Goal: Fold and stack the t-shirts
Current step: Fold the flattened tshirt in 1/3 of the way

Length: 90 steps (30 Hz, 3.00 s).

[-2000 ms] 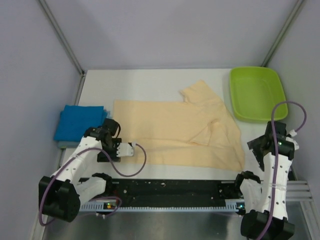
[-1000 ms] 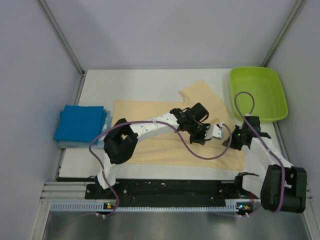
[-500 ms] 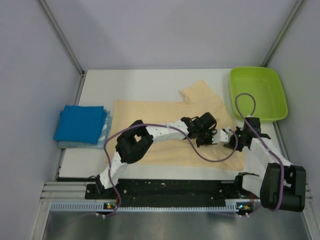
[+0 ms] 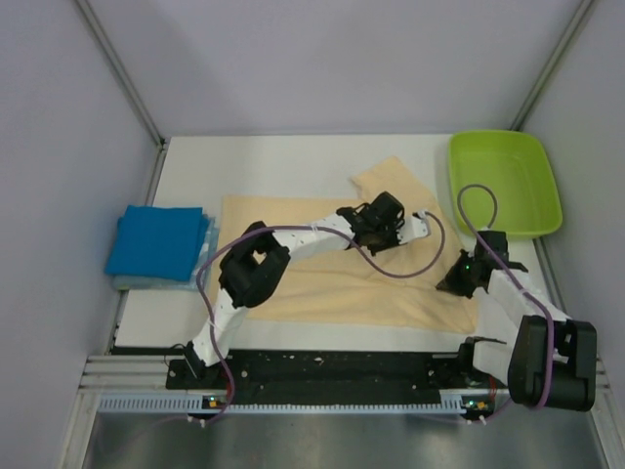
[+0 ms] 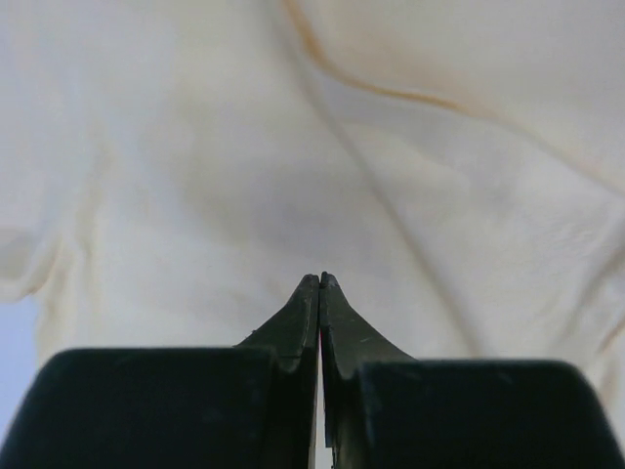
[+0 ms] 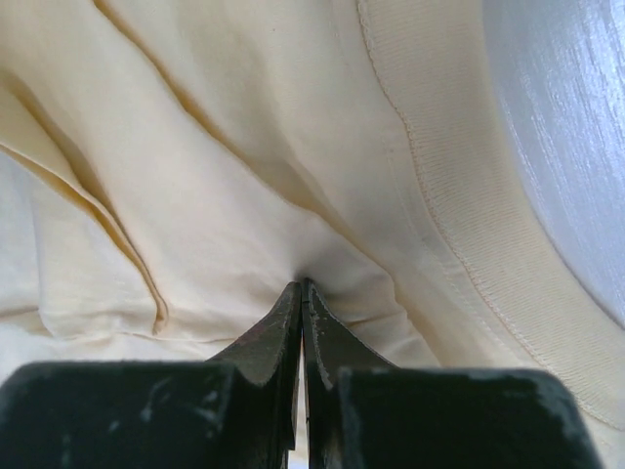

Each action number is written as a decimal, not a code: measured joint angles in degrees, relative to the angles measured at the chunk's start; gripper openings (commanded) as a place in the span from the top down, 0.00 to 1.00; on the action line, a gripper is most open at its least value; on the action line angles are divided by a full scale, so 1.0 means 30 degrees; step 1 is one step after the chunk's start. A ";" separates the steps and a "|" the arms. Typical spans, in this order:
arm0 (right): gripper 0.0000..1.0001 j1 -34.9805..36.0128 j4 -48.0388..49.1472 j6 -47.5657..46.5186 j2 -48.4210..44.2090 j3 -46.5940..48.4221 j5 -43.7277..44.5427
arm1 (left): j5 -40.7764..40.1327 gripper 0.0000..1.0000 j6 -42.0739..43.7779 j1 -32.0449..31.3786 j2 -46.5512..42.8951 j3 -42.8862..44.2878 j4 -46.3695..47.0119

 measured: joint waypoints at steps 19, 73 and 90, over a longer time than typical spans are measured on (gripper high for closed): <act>1.00 0.3155 0.0087 -0.3526 0.5763 0.6506 -0.0102 | 0.1727 0.80 -0.0663 0.6535 -0.9515 -0.5661 -0.5756; 0.49 0.8648 -0.3373 -0.2186 0.2885 0.9041 0.4211 | -0.2324 0.80 -0.0554 1.2123 -1.3136 -1.6662 -0.5967; 0.64 0.8655 -0.1078 0.0940 0.5705 0.5632 0.1137 | -0.2237 0.80 -0.0539 1.2182 -1.3857 -1.6670 -0.5974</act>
